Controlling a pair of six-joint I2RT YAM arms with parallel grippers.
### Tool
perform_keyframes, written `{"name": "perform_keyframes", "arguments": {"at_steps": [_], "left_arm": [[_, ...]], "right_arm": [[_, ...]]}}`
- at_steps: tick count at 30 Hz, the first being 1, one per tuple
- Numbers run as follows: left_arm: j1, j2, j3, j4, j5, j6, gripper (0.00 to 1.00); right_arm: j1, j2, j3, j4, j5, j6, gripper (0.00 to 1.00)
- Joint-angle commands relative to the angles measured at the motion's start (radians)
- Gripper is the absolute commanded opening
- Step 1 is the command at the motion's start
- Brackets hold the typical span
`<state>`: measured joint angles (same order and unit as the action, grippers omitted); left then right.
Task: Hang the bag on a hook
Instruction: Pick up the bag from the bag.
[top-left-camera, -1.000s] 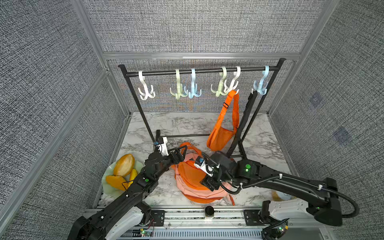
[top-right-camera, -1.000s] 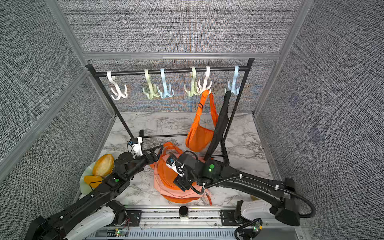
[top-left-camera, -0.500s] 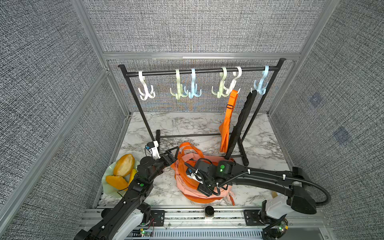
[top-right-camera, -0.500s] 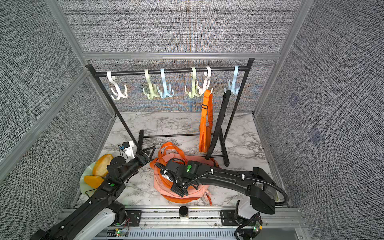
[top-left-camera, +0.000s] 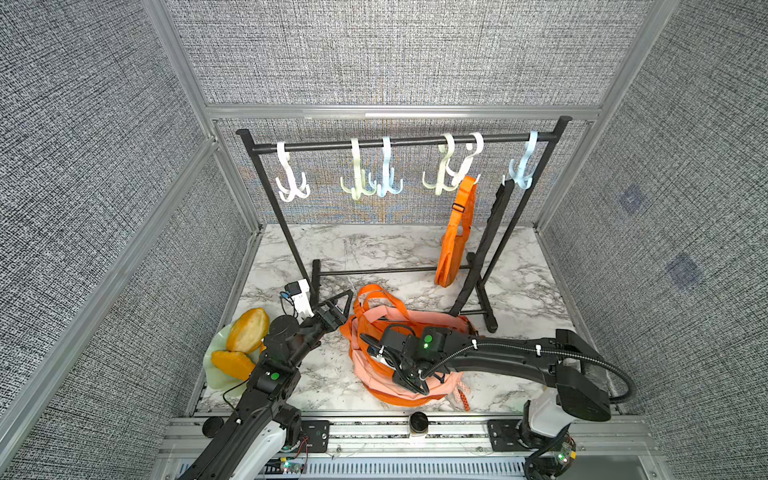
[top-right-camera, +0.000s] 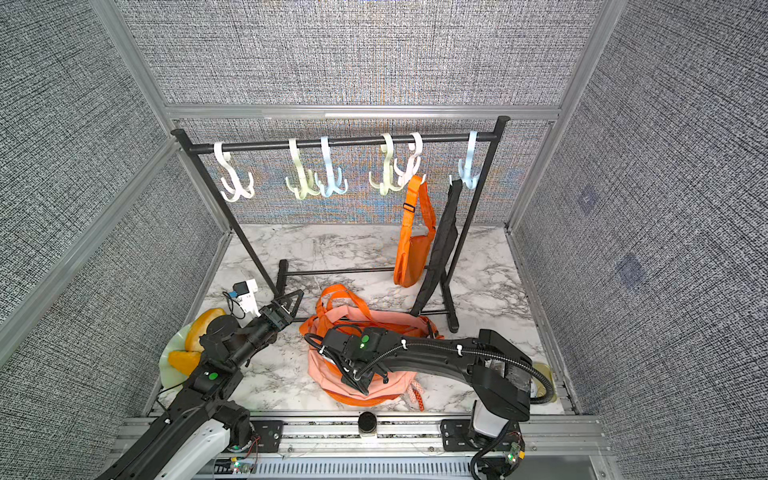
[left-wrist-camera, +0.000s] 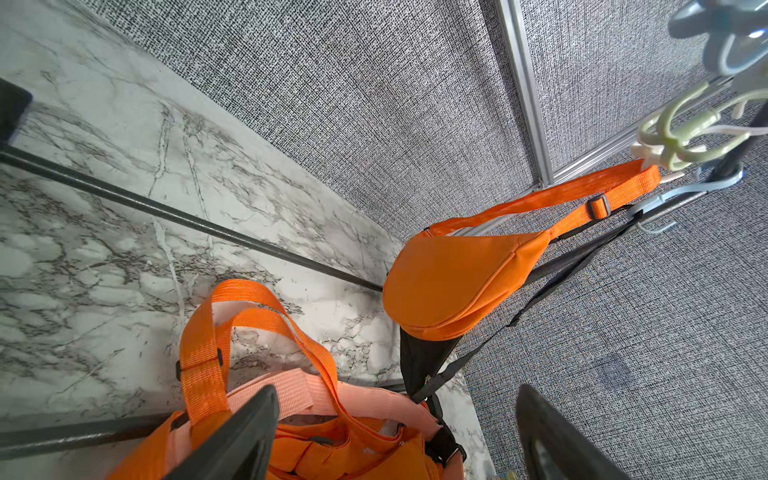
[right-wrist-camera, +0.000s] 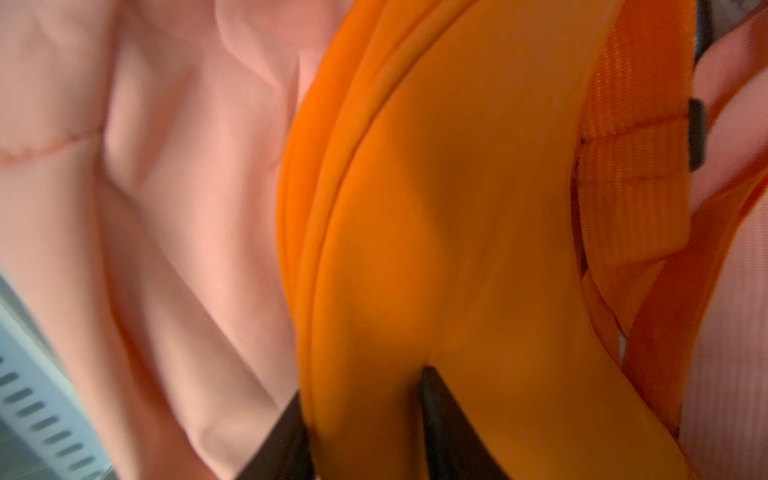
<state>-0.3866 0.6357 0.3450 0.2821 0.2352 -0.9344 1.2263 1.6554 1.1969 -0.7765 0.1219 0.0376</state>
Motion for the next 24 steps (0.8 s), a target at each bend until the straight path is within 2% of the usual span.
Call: {"name": "perform_keyframes", "arguments": {"at_steps": [1,2,9,12,16,19,24], "left_arm": [[0.002,-0.012,0.019,-0.003,0.022,0.028,0.89],[0.003,-0.017,0.024,0.001,0.029,0.029,0.89],[0.002,-0.045,0.074,0.005,0.086,0.066,0.90],[0.000,-0.037,0.093,0.040,0.151,0.098,0.90],[-0.007,0.014,0.165,-0.011,0.211,0.098,0.90],[-0.048,0.038,0.169,0.021,0.206,0.085,0.90],[-0.164,0.093,0.178,0.066,0.145,0.088,0.91]], "right_arm": [[0.001,-0.026,-0.006,0.017,0.033,0.019,0.05],[0.001,-0.040,-0.009,0.024,0.040,0.020,0.00],[-0.010,-0.184,-0.055,0.090,0.116,0.036,0.00],[-0.037,-0.264,-0.079,0.134,0.145,0.056,0.00],[-0.093,-0.377,-0.113,0.211,0.182,0.091,0.00],[-0.149,-0.460,-0.126,0.250,0.193,0.124,0.00],[-0.185,-0.580,-0.184,0.361,0.243,0.128,0.00]]}}
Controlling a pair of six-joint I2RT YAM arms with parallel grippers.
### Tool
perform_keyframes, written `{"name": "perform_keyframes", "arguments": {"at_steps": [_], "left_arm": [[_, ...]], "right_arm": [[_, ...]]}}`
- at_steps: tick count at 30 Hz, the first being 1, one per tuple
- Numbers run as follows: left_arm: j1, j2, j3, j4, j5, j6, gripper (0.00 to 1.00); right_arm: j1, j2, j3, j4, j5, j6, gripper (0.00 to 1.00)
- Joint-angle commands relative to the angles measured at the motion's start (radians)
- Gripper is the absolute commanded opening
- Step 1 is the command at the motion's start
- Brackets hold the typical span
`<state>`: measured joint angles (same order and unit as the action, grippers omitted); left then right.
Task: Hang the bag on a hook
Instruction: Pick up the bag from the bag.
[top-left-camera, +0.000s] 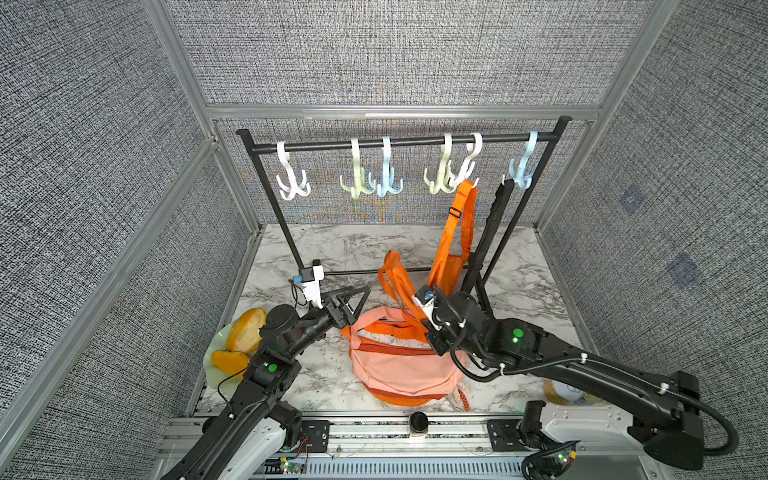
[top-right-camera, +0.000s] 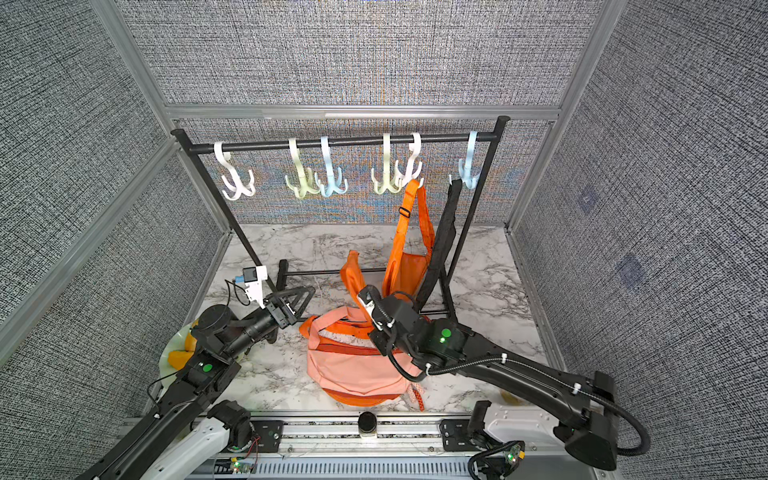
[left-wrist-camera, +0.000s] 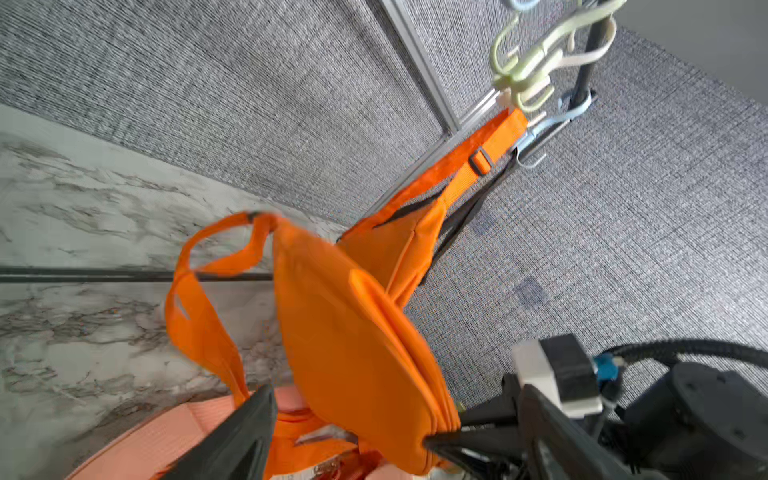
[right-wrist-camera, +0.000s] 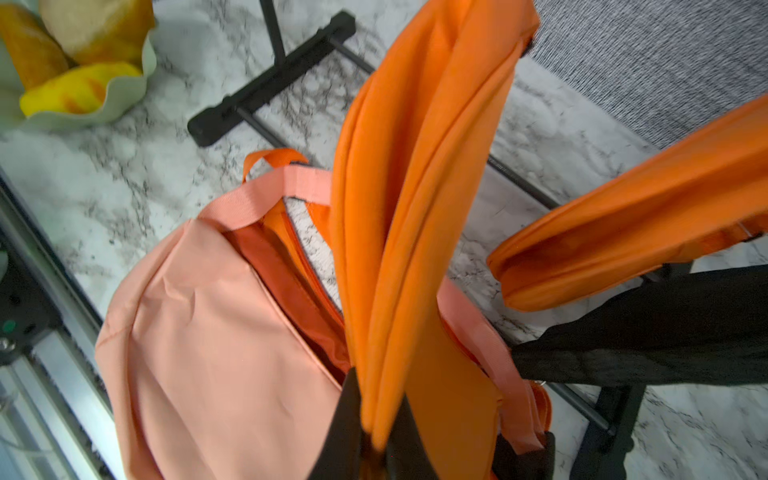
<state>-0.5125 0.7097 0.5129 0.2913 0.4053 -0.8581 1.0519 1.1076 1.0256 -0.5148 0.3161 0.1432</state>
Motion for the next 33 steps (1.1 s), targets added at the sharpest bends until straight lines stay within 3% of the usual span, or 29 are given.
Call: {"name": "perform_keyframes", "arguments": {"at_steps": [1,7,16,22,33], "left_arm": [[-0.060,0.032,0.012,0.069,-0.036,0.010,0.91],[-0.148,0.109,-0.016,0.223,-0.044,-0.052,0.92],[-0.239,0.222,0.021,0.298,-0.072,-0.058,0.92],[-0.268,0.277,0.046,0.328,-0.083,-0.056,0.92],[-0.287,0.364,0.111,0.301,-0.115,-0.027,0.88]], "right_arm": [[-0.017,-0.046,-0.016,0.109,0.060,0.025,0.00],[-0.023,-0.088,-0.019,0.144,0.092,0.016,0.00],[-0.005,-0.100,-0.016,0.157,0.091,-0.010,0.00],[0.016,-0.074,0.002,0.153,0.105,-0.035,0.00],[0.112,0.037,0.049,0.153,0.238,-0.079,0.00]]}}
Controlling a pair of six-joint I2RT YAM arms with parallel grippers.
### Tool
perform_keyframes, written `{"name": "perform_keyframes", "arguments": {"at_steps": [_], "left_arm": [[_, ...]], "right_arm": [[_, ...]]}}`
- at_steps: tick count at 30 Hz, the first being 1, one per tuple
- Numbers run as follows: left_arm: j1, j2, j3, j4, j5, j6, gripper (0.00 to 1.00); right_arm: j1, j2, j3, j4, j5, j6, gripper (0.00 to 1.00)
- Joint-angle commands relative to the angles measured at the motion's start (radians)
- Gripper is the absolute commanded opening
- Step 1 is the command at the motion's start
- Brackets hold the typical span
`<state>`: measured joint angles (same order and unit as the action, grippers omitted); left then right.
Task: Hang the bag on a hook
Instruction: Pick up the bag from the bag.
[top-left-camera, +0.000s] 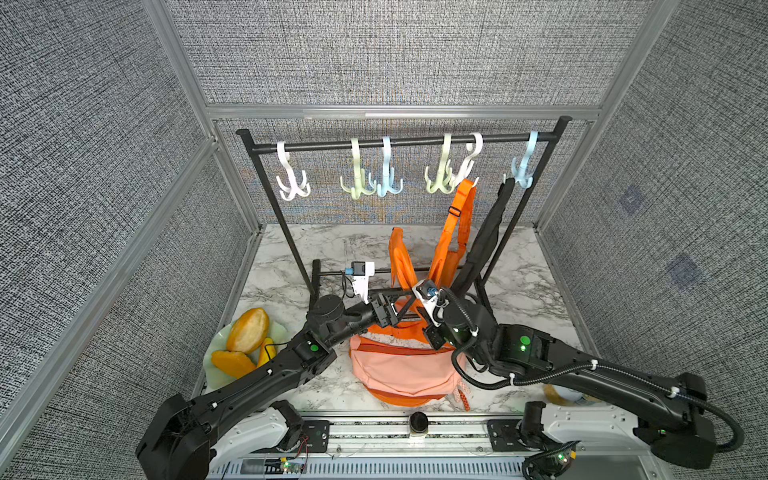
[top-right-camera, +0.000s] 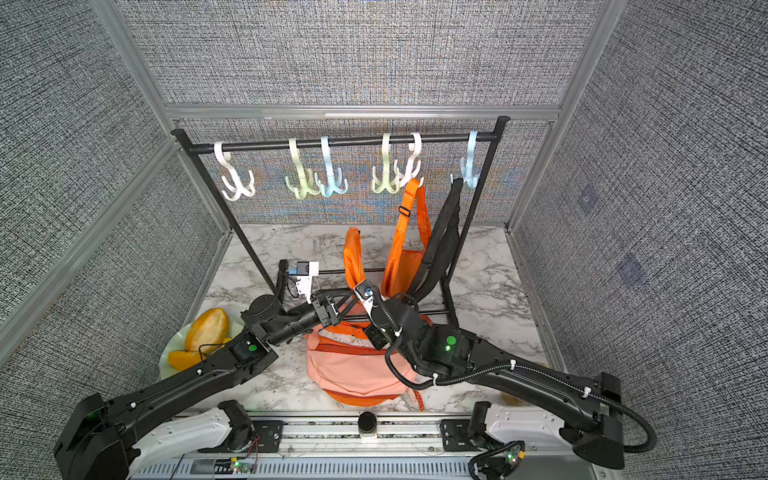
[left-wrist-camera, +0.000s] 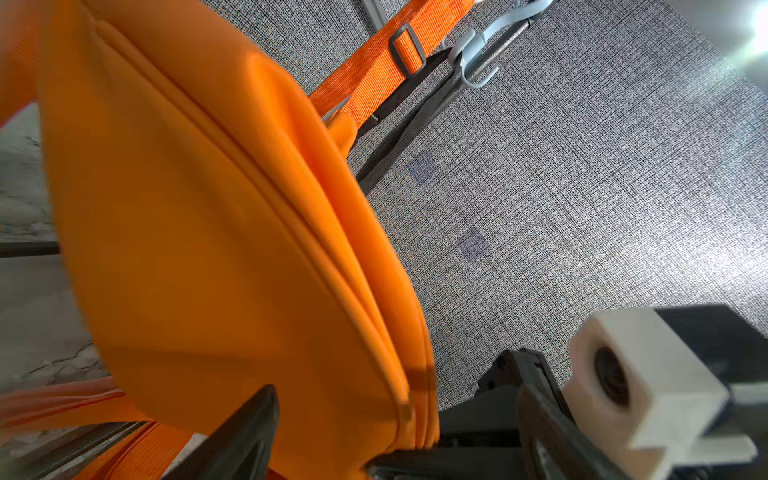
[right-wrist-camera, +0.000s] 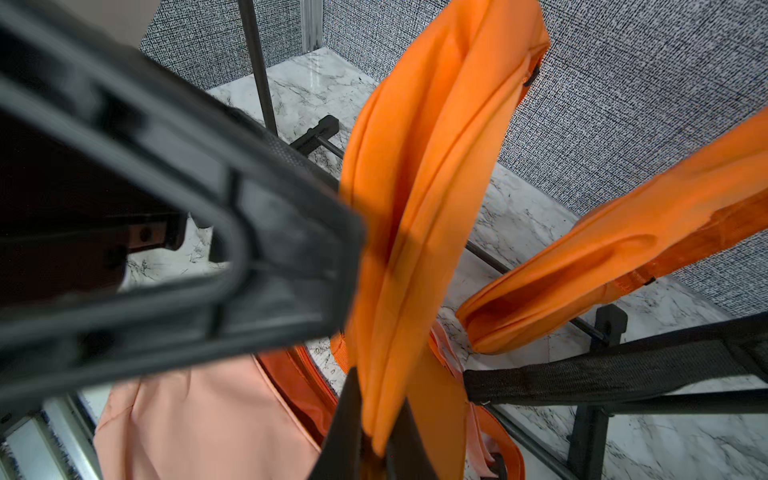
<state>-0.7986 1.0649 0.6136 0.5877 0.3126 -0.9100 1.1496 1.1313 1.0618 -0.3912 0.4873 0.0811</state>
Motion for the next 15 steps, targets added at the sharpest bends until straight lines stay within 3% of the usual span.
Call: {"name": "perform_keyframes", "arguments": {"at_steps": [1,8,15], "left_arm": [[-0.001,0.014,0.016,-0.009,-0.035,0.030,0.87],[-0.008,0.040,0.043,-0.094,-0.102,0.046,0.66],[-0.017,0.052,0.075,-0.193,-0.170,0.066,0.31]], "right_arm": [[0.023,0.024,0.018,0.026,0.083,-0.019,0.00],[0.075,0.117,0.068,-0.035,0.208,0.002,0.00],[0.097,0.181,0.091,-0.056,0.266,0.041,0.00]]}}
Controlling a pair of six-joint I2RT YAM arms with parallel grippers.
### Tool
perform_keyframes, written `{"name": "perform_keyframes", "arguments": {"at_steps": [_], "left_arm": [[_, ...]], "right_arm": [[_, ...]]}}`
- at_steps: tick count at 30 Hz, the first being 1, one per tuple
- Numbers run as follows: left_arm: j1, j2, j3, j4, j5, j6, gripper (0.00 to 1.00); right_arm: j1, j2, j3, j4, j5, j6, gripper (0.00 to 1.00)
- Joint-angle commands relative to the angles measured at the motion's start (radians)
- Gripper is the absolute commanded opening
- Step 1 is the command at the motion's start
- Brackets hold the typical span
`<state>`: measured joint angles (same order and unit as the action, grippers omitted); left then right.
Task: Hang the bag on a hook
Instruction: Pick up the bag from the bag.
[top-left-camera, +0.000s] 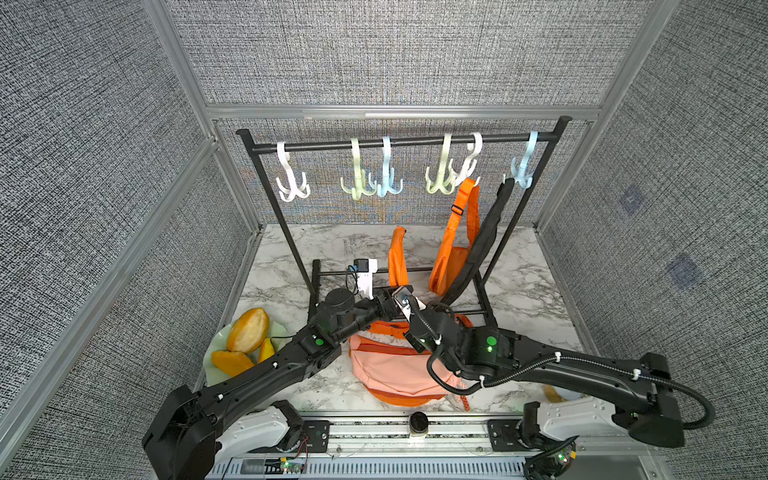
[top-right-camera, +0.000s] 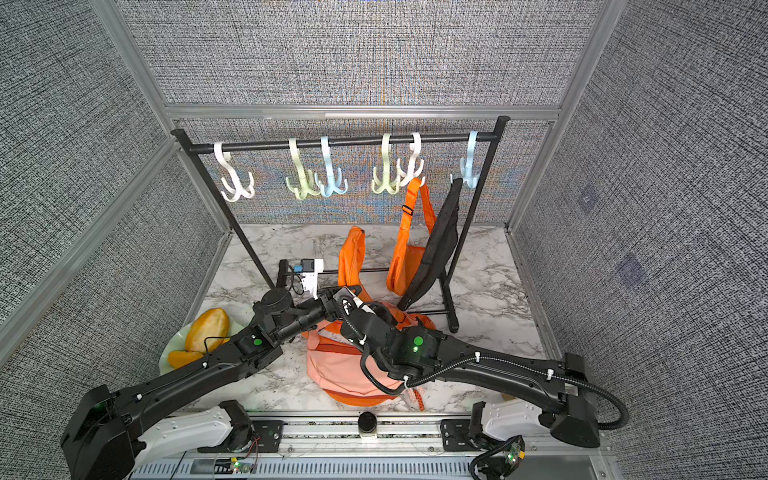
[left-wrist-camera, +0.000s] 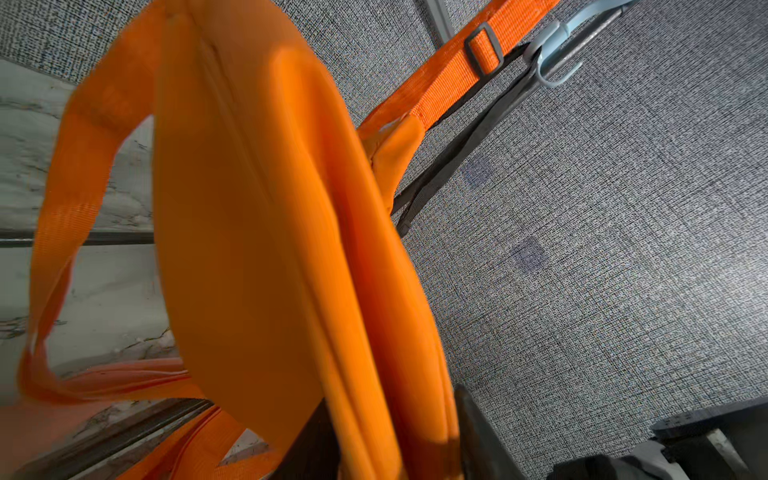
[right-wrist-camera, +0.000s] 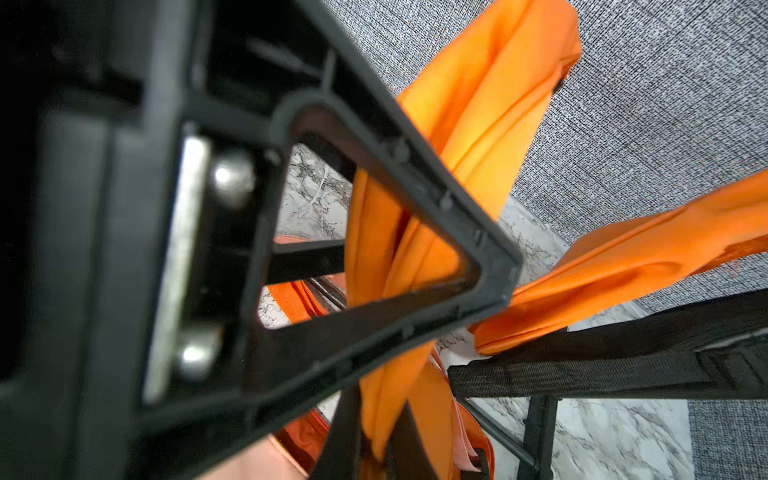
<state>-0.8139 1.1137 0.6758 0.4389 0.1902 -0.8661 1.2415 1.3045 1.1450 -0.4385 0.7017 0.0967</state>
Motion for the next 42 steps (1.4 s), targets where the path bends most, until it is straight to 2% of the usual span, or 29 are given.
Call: {"name": "perform_keyframes", "arguments": {"at_steps": [1,3,9,10,12,13,15,19,25,33,37,39,42], "left_arm": [[-0.003,0.003,0.017,-0.064,-0.057,0.027,0.27],[-0.002,0.000,0.027,-0.099,-0.075,0.039,0.21],[-0.002,-0.035,0.032,-0.150,-0.094,0.111,0.10],[-0.002,-0.043,0.032,-0.153,-0.092,0.126,0.09],[-0.003,-0.058,0.039,-0.167,-0.088,0.158,0.07],[-0.002,-0.067,0.048,-0.185,-0.084,0.179,0.06],[-0.003,-0.082,0.076,-0.237,-0.080,0.220,0.04],[0.001,-0.127,0.137,-0.345,-0.052,0.323,0.02],[0.008,-0.216,0.231,-0.513,-0.028,0.466,0.00],[0.010,-0.345,0.347,-0.640,0.224,0.580,0.00],[0.010,-0.362,0.408,-0.707,0.284,0.602,0.00],[0.010,-0.368,0.431,-0.728,0.307,0.610,0.00],[0.010,-0.371,0.447,-0.734,0.366,0.612,0.00]], "right_arm": [[0.006,0.010,0.008,-0.004,0.050,0.027,0.00],[0.008,0.012,0.006,0.005,0.036,0.035,0.00],[0.009,-0.019,-0.019,0.047,-0.036,0.041,0.00],[0.009,-0.029,-0.025,0.054,-0.046,0.039,0.03],[0.008,-0.050,-0.035,0.065,-0.062,0.034,0.18],[0.008,-0.065,-0.040,0.068,-0.074,0.030,0.30],[0.007,-0.103,-0.053,0.080,-0.083,0.022,0.44],[-0.018,-0.218,-0.098,0.116,-0.146,0.026,0.64],[-0.126,-0.363,-0.138,0.098,-0.227,0.065,0.71],[-0.290,-0.527,-0.175,0.078,-0.317,0.075,0.80],[-0.328,-0.573,-0.169,0.078,-0.370,0.036,0.89],[-0.339,-0.583,-0.167,0.087,-0.400,0.012,0.99],[-0.370,-0.568,-0.144,0.086,-0.439,0.006,0.99]]}}
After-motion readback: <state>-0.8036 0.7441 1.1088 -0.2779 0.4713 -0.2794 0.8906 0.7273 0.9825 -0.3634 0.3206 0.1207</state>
